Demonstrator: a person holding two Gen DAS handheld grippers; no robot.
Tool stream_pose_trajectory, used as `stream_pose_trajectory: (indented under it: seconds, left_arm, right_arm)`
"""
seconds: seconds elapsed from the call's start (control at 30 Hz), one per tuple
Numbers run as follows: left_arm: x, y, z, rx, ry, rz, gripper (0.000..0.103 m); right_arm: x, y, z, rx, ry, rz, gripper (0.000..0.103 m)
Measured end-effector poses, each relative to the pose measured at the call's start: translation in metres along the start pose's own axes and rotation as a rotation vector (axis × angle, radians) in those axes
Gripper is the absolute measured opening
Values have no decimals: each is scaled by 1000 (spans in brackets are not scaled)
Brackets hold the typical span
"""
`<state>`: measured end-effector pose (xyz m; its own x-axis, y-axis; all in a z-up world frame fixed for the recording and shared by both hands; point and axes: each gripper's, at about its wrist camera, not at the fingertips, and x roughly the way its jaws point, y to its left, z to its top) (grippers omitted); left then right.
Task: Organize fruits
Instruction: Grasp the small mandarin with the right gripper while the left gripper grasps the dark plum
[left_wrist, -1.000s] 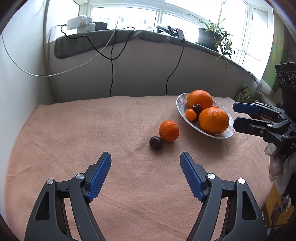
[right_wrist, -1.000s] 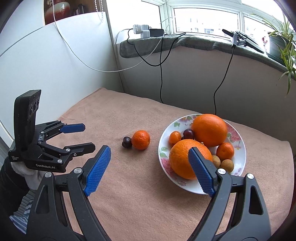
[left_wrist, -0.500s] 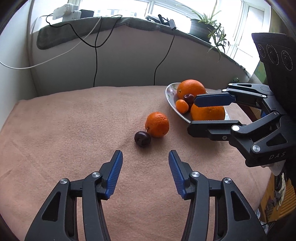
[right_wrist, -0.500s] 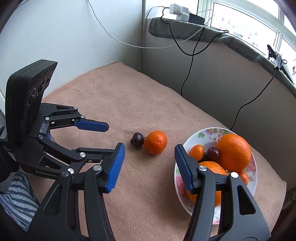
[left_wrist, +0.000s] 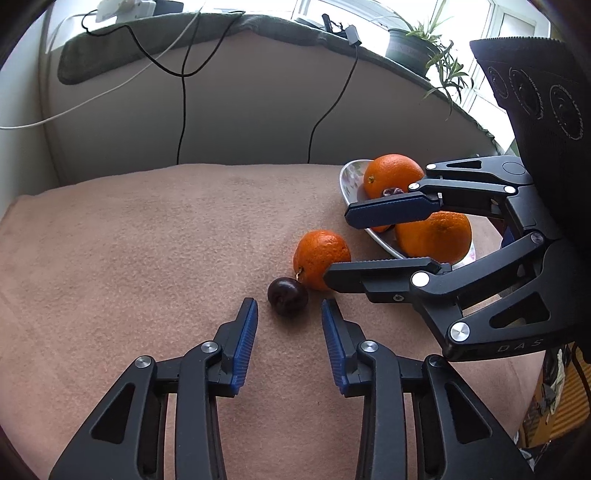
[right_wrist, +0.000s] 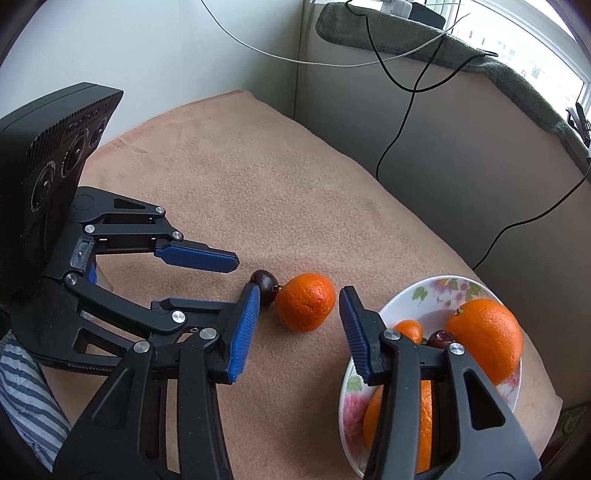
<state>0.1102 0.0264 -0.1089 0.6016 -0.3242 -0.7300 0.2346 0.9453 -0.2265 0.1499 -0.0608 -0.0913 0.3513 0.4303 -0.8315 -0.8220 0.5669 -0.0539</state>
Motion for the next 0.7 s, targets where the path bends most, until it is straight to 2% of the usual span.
stream_pose_trajectory:
  seconds: [0.23, 0.43, 0.6, 0.7]
  left_arm:
    - [3, -3, -2, 49, 16, 17, 32]
    - [9, -5, 0, 91, 31, 35, 32]
    - [14, -3, -1, 105, 47, 35, 32]
    - [17, -2, 2, 101, 48, 33, 27]
  right_arm:
    - [14, -7, 5, 5, 46, 40, 46]
    - [23, -6, 8, -20, 82, 37, 46]
    - [29, -9, 8, -6, 89, 57, 43]
    - [31, -11, 10, 6, 84, 65, 43]
